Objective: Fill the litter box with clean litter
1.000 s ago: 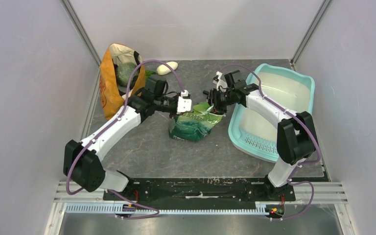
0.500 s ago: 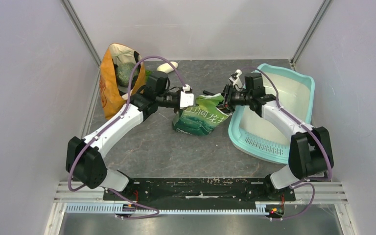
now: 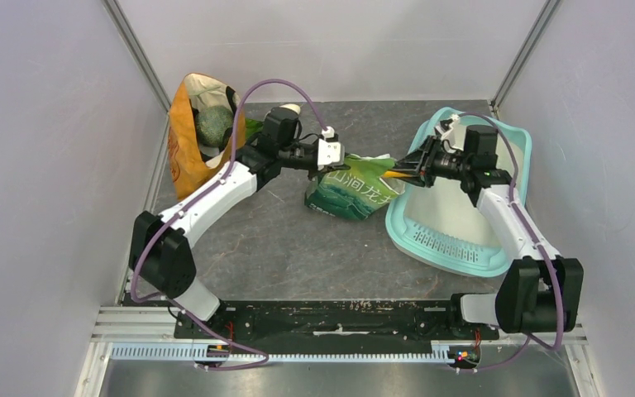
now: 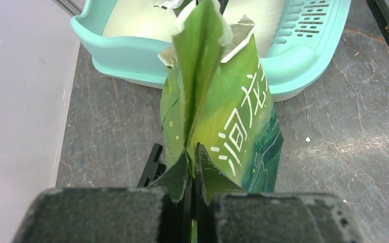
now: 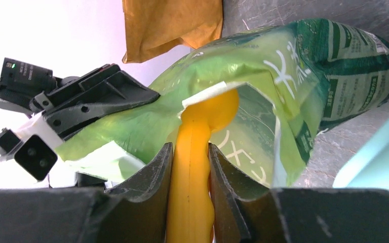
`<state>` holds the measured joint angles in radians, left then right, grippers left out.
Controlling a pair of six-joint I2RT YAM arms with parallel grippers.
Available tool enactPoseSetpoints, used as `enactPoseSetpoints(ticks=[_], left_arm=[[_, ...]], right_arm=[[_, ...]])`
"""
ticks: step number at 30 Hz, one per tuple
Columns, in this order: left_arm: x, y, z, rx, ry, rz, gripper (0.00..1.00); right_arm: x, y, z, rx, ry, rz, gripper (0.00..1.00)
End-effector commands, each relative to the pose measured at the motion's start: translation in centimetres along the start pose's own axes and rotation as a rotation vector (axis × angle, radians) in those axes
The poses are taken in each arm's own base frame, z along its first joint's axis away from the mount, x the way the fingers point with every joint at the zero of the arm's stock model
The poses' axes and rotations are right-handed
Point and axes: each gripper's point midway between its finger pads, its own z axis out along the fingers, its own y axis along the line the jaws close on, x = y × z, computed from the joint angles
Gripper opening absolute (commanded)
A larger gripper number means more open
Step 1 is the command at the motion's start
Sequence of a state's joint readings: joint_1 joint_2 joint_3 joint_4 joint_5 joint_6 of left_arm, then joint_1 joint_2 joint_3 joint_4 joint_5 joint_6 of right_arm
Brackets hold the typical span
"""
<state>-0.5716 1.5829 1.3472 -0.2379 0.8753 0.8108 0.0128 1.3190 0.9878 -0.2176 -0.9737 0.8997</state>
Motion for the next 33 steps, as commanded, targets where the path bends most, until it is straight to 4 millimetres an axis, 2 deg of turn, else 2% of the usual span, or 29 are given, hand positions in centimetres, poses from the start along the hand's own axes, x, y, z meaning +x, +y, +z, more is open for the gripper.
enactPoseSetpoints(ticks=[1,9,15,21,33], left_arm=[[-4.7,2.2,0.3,-0.004,-0.120,0.075,0.02],[-6.3,3.4,1.7,-0.001,-0.163,0.033,0.02],[-6.3,3.9,2.1,-0.001,-0.167,0.017,0.02],[-5.9,3.8,2.3,0.004,-0.163,-0.002,0.02],[-6.1,4.5,2.8,-0.003,-0.179,-0.032,0.02]], right_arm=[[-0.6,2.2,-3.5,-0.086,-0.030,-0.091,0.00],[-1.4,0.3,-6.0,-0.071,-0.071,-0.056,0.00],[-1.1,-1.2,-7.9,-0.055,-0.089,-0.041,0.00],[-1.6,-1.7,-10.0,-0.067,-0.131,-0.028,0.00],[-1.3,-2.5,-12.8,-0.078,-0.199,0.013,0.00]])
